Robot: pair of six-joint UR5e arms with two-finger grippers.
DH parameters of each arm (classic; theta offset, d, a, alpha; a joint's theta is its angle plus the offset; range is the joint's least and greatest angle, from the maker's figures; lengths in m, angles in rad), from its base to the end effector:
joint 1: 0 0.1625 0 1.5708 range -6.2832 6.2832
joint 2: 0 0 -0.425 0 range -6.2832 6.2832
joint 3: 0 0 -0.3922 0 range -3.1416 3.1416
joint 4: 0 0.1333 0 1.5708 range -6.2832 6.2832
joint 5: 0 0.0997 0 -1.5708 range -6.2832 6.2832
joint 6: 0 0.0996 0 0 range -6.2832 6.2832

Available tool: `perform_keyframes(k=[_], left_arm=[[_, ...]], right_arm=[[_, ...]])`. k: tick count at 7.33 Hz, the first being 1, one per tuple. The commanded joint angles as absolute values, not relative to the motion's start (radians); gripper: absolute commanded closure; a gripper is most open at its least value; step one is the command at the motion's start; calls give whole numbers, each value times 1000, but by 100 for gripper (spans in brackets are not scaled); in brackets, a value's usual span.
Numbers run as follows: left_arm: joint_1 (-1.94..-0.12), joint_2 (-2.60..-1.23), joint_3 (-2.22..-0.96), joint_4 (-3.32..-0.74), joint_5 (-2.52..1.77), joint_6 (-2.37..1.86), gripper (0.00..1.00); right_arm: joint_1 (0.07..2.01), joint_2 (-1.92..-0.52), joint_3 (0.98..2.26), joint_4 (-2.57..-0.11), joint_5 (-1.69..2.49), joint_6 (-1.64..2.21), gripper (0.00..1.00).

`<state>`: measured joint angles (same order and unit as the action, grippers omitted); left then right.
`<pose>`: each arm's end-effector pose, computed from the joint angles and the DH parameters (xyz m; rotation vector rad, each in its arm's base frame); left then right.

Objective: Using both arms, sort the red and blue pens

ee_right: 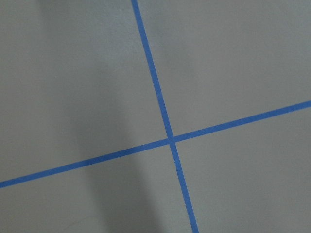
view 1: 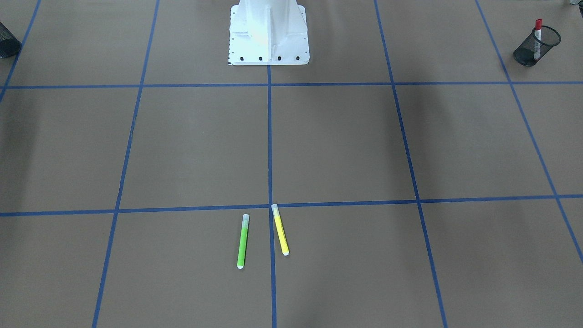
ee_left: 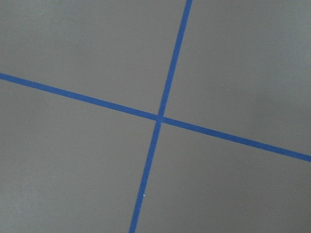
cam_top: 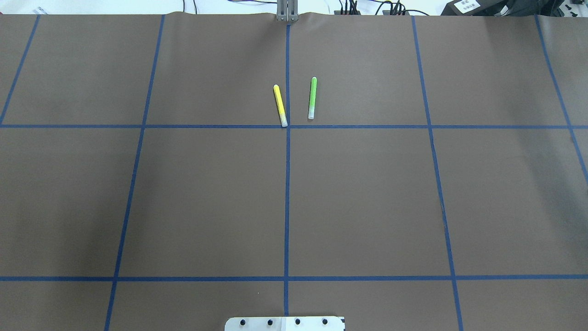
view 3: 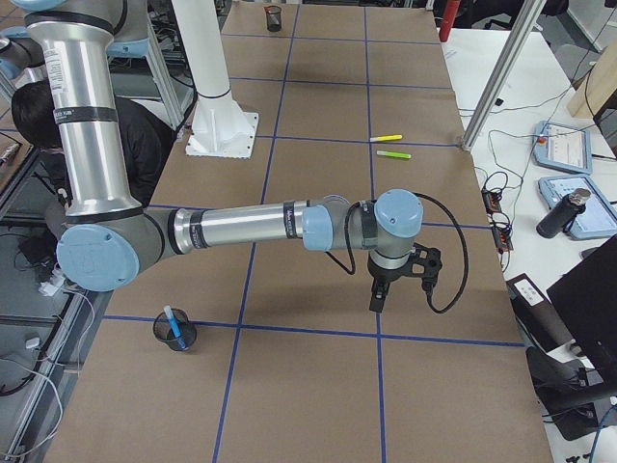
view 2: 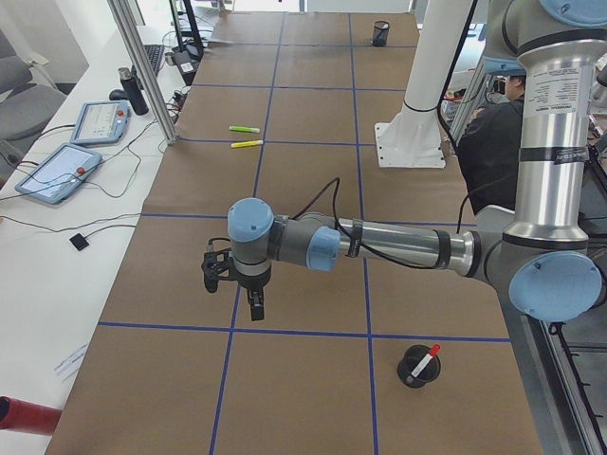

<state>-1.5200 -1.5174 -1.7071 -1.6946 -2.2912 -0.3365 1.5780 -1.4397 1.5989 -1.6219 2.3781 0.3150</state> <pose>-0.0431 -0.4839 0.6072 0.0559 0.7435 -0.1979 0.0653 -0.5489 0.5794 -0.0227 -0.8150 0.2606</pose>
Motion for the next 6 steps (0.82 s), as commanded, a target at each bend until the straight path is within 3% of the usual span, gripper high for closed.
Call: perform_keyframes(k=[1, 6], left_arm=[[-1531, -1462, -1755, -1712, -2281, -249, 0], [-1526, -1442, -1755, -1703, -2289, -270, 0]], right_arm=[[1577, -1450, 1615, -1614, 2396, 307, 0], [1578, -1512, 1601, -1592, 2388, 308, 0]])
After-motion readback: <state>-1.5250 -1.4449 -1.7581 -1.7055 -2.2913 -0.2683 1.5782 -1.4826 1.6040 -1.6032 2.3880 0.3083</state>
